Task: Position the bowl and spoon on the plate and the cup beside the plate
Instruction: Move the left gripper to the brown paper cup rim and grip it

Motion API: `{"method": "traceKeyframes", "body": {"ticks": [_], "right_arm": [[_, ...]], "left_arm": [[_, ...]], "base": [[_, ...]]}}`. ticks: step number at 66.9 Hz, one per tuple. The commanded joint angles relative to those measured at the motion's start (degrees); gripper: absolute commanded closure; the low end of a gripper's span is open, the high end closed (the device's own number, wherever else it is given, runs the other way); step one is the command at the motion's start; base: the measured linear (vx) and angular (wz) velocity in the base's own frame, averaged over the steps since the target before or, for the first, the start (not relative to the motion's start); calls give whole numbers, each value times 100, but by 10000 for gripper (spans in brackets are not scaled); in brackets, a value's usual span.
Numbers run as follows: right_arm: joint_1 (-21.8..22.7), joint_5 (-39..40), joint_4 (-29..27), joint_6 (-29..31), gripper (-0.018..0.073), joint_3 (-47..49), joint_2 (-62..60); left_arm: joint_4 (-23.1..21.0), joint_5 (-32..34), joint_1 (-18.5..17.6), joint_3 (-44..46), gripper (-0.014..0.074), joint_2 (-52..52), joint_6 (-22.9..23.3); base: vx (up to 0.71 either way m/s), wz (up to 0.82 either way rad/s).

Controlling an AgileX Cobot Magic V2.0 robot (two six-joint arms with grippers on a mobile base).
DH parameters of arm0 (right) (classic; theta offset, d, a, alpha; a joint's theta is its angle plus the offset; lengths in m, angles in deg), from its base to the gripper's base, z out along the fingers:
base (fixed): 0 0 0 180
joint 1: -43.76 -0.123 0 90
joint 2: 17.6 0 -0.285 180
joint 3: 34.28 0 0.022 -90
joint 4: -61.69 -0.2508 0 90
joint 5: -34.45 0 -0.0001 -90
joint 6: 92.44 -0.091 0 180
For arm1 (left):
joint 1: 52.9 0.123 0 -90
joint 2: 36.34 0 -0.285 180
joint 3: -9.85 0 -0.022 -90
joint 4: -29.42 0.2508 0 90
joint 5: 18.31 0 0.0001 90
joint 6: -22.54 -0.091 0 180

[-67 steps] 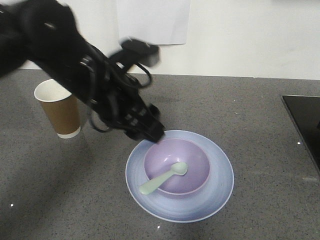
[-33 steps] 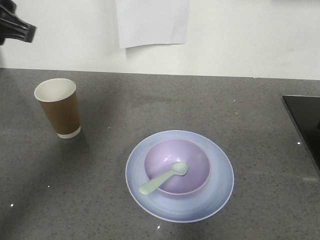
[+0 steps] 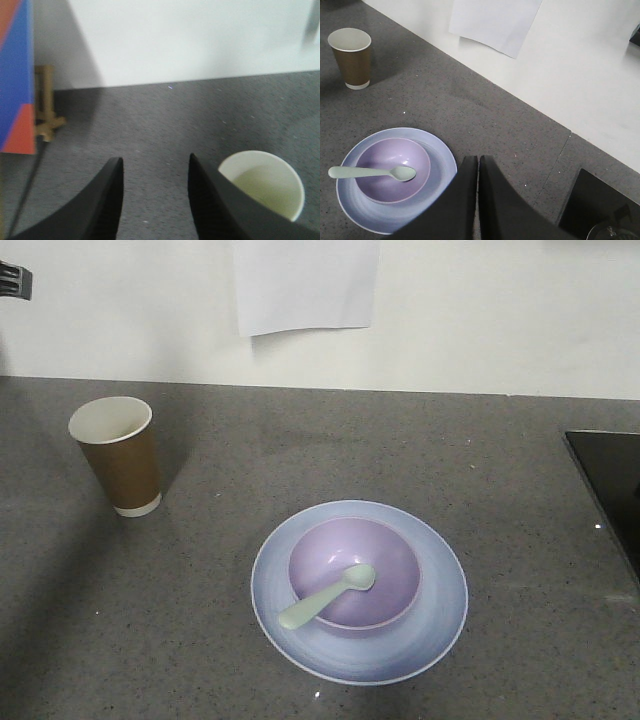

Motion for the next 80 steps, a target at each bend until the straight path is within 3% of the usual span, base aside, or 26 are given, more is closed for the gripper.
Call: {"method": "traceKeyframes", "body": {"ticks": [1, 15, 25, 33, 54, 80], "right_arm": [[15, 44, -40, -34, 562, 127, -14], [15, 32, -40, -34, 562, 127, -14], [15, -6, -40, -34, 562, 127, -14], [15, -5, -47, -34, 562, 127, -14], [15, -18, -82, -54, 562, 127, 99], [15, -18, -295, -54, 562, 127, 99]], "left_arm": [[-518, 508, 191, 146, 314, 89, -348], [-1280, 603, 627, 146, 286, 532, -502], [-2055, 588, 869, 146, 252, 755, -1055], [-2355, 611, 957, 146, 233, 858, -1231], [-2773, 395, 957, 146, 233, 1215, -1490], [-2756, 398, 957, 146, 233, 1610, -1480]], "base": [[0, 0], [0, 0], [0, 0], [0, 0], [0, 0], [0, 0]]}}
